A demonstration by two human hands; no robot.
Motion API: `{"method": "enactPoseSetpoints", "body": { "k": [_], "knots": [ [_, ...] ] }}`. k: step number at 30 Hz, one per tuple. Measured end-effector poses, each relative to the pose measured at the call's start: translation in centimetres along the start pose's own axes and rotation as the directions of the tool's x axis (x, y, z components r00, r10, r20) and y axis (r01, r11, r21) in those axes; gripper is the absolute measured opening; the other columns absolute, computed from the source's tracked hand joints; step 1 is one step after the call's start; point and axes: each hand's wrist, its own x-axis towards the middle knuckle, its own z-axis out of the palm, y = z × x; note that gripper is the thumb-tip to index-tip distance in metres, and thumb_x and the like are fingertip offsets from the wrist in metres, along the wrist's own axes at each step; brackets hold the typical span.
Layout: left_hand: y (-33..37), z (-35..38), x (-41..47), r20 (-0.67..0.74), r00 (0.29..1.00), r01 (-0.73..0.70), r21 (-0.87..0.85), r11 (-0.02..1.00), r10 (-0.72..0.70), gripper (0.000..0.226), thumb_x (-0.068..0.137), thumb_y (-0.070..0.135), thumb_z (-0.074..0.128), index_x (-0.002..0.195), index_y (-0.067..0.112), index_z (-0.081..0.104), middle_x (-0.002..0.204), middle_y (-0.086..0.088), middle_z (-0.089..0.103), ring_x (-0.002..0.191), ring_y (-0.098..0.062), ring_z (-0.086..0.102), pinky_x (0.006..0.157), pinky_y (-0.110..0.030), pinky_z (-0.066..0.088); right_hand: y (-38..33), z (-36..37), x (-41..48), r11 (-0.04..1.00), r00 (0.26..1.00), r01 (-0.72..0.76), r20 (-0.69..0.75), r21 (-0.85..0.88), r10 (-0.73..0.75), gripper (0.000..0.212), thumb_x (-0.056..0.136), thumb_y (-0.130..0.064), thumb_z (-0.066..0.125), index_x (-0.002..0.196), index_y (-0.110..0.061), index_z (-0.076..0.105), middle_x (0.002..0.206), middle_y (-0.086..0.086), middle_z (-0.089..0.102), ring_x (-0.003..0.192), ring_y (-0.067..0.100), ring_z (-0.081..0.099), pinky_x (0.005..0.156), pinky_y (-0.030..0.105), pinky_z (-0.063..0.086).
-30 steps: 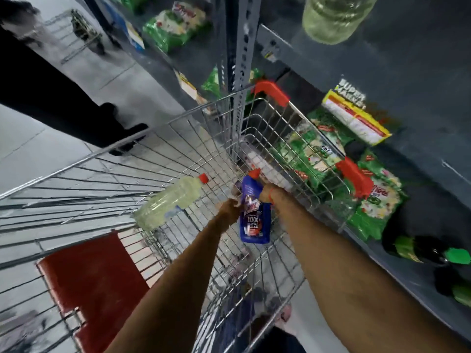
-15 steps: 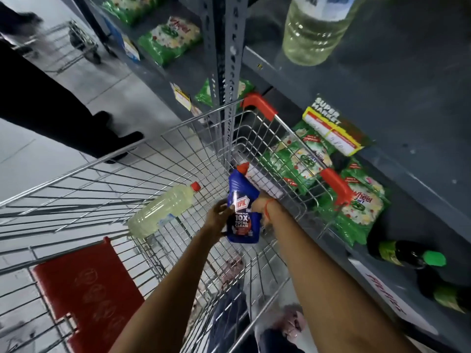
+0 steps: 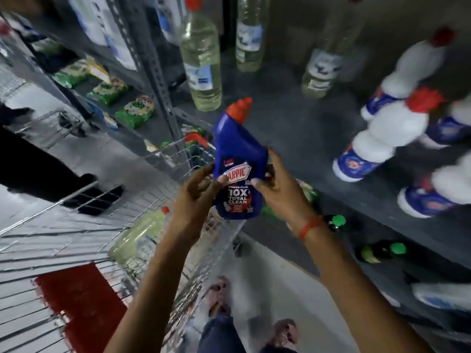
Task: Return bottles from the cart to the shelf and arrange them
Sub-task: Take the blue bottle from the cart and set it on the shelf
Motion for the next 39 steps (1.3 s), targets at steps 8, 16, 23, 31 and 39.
{"method": "enactPoseSetpoints", "body": {
  "k": [8,16,23,31,39],
  "knots": [
    [0.7,15.1,-4.9,0.27,0.923,-0.297,0.054,0.953,0.273,0.031,0.074,0.032,0.065,0.105,0.036,0.063,0.091,0.011,0.074,0.082,-0.001,0.067,0.071,-0.022,0.057,1.0,-14.7,-11.5,0.996,0.931,0.085,-0.352,-0.039,-0.093,0.064,0.088,-0.006,0.059,0.144,-0.019,0.03,0.14,-0.004,0.048,0.117,0.009,0.053,0.096,0.014,0.046],
    [-2.9,29.7,-9.8,0.524,0.786,-0.399,0.024,0.916,0.329,0.037,0.084,0.024,0.065,0.12,0.019,0.059,0.121,-0.005,0.063,0.108,-0.015,0.064,0.089,-0.027,0.054,5.9,-25.9,-21.8,0.999,0.784,0.041,-0.619,-0.032,-0.052,0.056,0.087,-0.001,0.059,0.136,-0.021,0.041,0.117,-0.008,0.06,0.102,0.009,0.058,0.077,0.006,0.05],
    [-5.8,40.8,-8.6,0.606,0.672,-0.578,0.071,0.813,0.425,0.038,0.088,0.019,0.062,0.121,0.001,0.057,0.116,-0.017,0.061,0.107,-0.025,0.061,0.093,-0.037,0.053,11.2,-34.5,-22.8,0.994,0.699,0.046,-0.707,-0.101,-0.104,0.06,0.089,0.001,0.056,0.143,-0.009,0.032,0.135,0.014,0.052,0.113,0.02,0.055,0.081,0.003,0.047],
    [-6.9,45.6,-6.7,0.63,0.642,-0.642,0.13,0.756,0.437,0.037,0.089,0.008,0.06,0.123,-0.003,0.053,0.117,-0.023,0.057,0.103,-0.016,0.055,0.093,-0.034,0.051,15.1,-39.0,-20.3,0.995,0.689,0.053,-0.718,-0.087,-0.1,0.063,0.087,0.004,0.056,0.143,-0.005,0.029,0.131,0.019,0.051,0.111,0.021,0.052,0.08,0.001,0.047],
    [-9.3,45.3,-6.3,0.641,0.664,-0.629,0.201,0.751,0.385,0.036,0.09,0.009,0.059,0.123,-0.001,0.051,0.119,-0.021,0.055,0.107,-0.028,0.06,0.091,-0.047,0.055,17.7,-38.2,-19.9,0.996,0.705,0.076,-0.704,-0.048,-0.087,0.063,0.09,-0.002,0.055,0.146,-0.01,0.026,0.137,0.009,0.048,0.123,0.02,0.049,0.088,0.001,0.045]
  ]
}}
